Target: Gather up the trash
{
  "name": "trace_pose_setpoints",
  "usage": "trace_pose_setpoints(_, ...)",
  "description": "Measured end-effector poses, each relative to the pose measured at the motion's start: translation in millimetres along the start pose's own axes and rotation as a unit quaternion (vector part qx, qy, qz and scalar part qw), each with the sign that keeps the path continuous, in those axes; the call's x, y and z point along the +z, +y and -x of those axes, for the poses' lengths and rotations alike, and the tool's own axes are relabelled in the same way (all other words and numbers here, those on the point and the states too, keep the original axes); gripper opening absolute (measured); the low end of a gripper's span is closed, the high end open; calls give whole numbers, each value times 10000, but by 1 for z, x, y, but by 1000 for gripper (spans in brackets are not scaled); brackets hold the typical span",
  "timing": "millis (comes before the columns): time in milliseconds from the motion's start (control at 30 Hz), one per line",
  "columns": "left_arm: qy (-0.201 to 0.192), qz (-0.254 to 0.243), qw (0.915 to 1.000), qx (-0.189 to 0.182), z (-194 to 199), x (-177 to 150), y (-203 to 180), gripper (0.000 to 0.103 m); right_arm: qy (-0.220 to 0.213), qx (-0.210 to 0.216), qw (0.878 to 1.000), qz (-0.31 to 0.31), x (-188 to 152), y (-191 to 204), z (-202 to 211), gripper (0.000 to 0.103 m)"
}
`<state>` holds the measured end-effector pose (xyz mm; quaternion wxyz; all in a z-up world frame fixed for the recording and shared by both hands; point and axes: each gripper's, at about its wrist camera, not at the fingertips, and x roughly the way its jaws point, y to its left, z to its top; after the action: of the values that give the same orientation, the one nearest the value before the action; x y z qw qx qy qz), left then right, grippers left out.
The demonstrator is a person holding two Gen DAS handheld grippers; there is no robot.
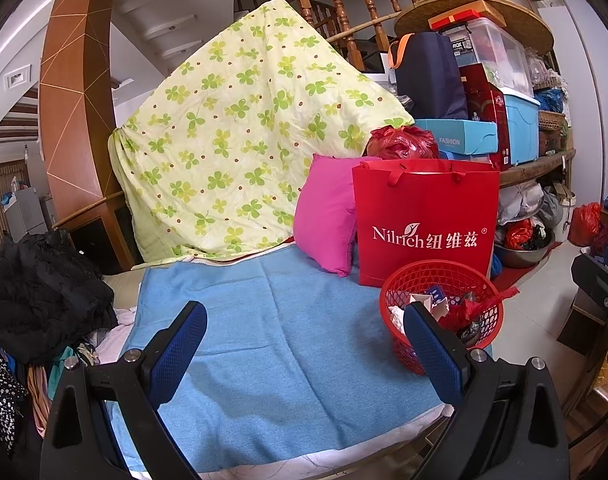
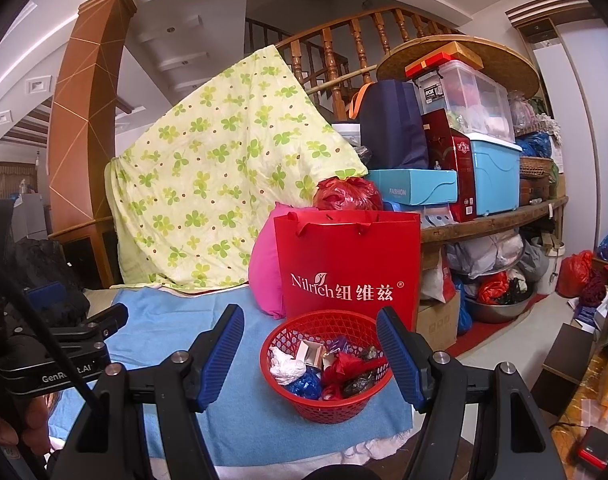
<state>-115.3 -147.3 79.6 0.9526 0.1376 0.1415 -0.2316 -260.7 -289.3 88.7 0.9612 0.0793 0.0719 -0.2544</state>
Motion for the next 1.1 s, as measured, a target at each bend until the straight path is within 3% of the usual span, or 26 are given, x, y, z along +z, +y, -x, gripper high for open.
trace_pose_setpoints(1100,84,-37,9999,-80,2,-3,0,99,87,-122,9999,-6,-8,-16,7,75)
